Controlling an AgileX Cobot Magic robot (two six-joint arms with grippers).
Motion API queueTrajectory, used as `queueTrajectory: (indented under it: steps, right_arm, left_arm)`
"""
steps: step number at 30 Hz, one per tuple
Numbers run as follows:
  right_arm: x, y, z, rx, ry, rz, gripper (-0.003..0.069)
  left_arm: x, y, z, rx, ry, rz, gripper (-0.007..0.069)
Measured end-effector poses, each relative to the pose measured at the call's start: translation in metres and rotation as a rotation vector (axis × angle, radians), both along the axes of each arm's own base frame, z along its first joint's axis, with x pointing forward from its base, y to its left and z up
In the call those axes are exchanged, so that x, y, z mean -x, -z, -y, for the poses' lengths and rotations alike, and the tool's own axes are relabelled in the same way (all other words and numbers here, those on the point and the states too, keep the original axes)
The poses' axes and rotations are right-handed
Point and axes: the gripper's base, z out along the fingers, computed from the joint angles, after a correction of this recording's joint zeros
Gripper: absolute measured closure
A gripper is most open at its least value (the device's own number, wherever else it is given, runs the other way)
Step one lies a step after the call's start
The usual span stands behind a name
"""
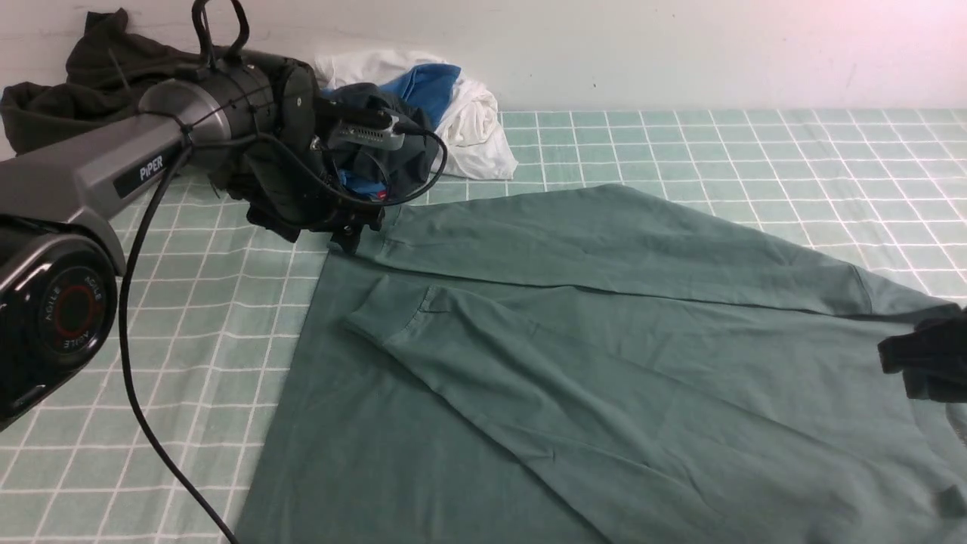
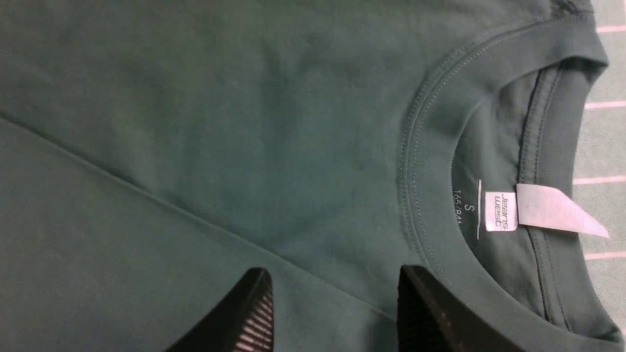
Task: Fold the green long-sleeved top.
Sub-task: Use the left arm to clamp the cuff farthest from it
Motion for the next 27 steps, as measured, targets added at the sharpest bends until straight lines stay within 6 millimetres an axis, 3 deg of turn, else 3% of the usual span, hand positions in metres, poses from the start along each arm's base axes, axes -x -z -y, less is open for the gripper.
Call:
queueTrajectory:
  steps: [8,13,15,21,27]
  right_arm:
    - [-0.003,-0.001,-0.001,-0.003,-0.019,0.03,0.0323]
    - [-0.003,-0.001,-0.001,0.0,-0.026,0.033,0.0323]
    - [-0.003,-0.001,-0.001,0.0,-0.027,0.033,0.0323]
    - [-0.003,-0.001,-0.001,0.001,-0.028,0.033,0.0323]
    - [-0.003,-0.001,-0.001,-0.001,-0.028,0.032,0.0323]
  left_arm:
    - [-0.009,0.024,0.003,0.063,-0.024,0.015,0.0117]
    - [-0.009,0.024,0.004,0.076,-0.028,0.017,0.0218]
    - [-0.009,0.024,0.004,0.076,-0.026,0.017,0.0303]
    - [-0.009,0.024,0.006,0.073,-0.016,0.017,0.0454]
    - [-0.01,0.018,0.011,0.061,0.022,0.037,0.0515]
